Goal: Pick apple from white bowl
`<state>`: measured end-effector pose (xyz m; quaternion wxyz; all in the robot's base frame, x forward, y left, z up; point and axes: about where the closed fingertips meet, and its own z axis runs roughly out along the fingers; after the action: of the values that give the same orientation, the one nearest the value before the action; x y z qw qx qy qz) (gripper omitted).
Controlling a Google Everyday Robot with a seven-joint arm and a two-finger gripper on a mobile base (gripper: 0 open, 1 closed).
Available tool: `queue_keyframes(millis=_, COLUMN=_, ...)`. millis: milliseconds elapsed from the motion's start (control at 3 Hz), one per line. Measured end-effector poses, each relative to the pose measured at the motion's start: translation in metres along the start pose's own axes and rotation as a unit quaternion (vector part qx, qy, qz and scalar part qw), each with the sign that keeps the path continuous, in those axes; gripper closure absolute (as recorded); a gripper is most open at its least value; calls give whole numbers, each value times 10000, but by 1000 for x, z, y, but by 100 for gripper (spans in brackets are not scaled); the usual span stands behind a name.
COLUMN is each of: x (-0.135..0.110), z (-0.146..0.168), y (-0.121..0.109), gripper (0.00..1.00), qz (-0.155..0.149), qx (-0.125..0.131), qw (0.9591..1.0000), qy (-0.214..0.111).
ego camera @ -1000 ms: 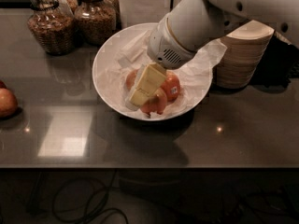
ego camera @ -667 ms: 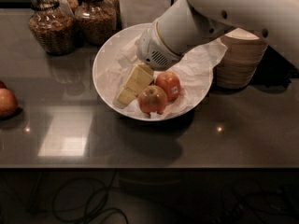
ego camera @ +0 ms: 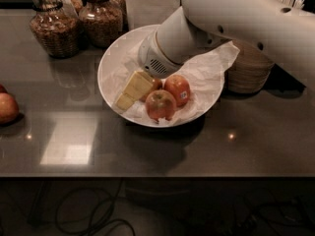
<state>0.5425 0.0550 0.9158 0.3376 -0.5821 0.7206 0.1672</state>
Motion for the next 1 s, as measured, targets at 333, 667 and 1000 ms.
queue_keyframes(millis=333, x=9, z=5, y=-11, gripper=5, qz=106, qx=179, qw=9997, qy=91)
queue_keyframes(millis=667, x=16, z=8, y=-21, gripper=7, qz=149, qx=343, qw=9991, qy=207)
queue_keyframes(millis=1000, x=22, z=15, y=-29, gripper=11, qz=196, qx=424, qw=9984, qy=319)
